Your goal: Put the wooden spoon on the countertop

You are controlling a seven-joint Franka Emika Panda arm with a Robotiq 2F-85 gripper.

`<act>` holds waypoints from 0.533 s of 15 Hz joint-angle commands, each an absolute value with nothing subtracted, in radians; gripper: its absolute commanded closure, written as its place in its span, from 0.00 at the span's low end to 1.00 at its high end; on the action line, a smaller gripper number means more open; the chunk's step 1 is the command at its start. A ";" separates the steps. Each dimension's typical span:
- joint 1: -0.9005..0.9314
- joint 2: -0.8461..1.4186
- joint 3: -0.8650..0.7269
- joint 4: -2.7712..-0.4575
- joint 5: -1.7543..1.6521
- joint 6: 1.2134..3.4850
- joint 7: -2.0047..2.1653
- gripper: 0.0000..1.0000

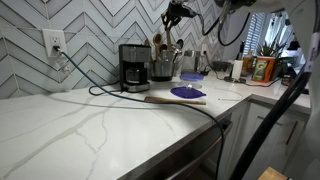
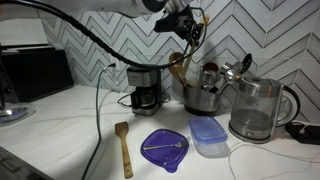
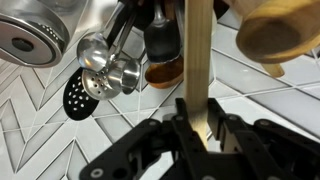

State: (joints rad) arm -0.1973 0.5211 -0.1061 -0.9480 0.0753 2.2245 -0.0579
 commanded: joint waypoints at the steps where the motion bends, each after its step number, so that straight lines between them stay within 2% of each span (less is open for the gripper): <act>1: -0.195 0.331 -0.089 -1.184 0.075 2.146 -0.169 0.93; 8: -0.238 0.090 -0.072 -1.476 0.207 2.057 -0.486 0.93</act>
State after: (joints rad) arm -0.2039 0.2367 -0.0938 -1.2788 0.1161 2.0892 -0.3235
